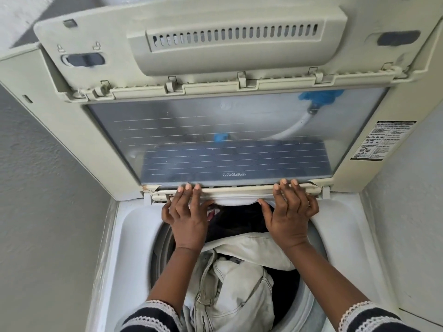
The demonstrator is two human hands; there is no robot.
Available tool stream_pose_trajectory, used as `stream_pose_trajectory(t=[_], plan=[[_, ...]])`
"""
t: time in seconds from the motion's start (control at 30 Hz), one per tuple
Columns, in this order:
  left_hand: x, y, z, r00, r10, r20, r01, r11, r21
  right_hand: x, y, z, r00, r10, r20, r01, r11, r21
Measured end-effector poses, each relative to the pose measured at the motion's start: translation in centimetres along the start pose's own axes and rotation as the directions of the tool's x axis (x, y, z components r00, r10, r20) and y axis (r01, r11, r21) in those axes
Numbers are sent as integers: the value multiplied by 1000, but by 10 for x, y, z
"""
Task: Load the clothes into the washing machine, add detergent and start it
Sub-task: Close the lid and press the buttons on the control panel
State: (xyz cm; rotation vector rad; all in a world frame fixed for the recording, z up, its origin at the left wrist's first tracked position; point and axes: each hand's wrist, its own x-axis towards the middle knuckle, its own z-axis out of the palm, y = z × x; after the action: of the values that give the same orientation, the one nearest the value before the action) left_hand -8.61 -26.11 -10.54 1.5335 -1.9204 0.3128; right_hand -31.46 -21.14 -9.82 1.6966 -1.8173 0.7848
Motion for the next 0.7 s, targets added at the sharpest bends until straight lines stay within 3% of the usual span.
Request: stream_pose_trajectory(t=[0.07,0.3,0.53,0.7], plan=[[-1,6,-5,997,-48,57,48,999,-9,1,0,0,1000,0,9,0,1000,-4],[10,-6,-26,988,54,148,-54,999,1,4,2,-9,998,-30,55,29,1000,9],[17,12,-33,963,-103,247,125,989,-76,5,9,-11,984,-111,141,116,993,-29],[20,13,-45,950,-53,307,55,998,3,3,9,-15,964,-150,220,170,982,-78]])
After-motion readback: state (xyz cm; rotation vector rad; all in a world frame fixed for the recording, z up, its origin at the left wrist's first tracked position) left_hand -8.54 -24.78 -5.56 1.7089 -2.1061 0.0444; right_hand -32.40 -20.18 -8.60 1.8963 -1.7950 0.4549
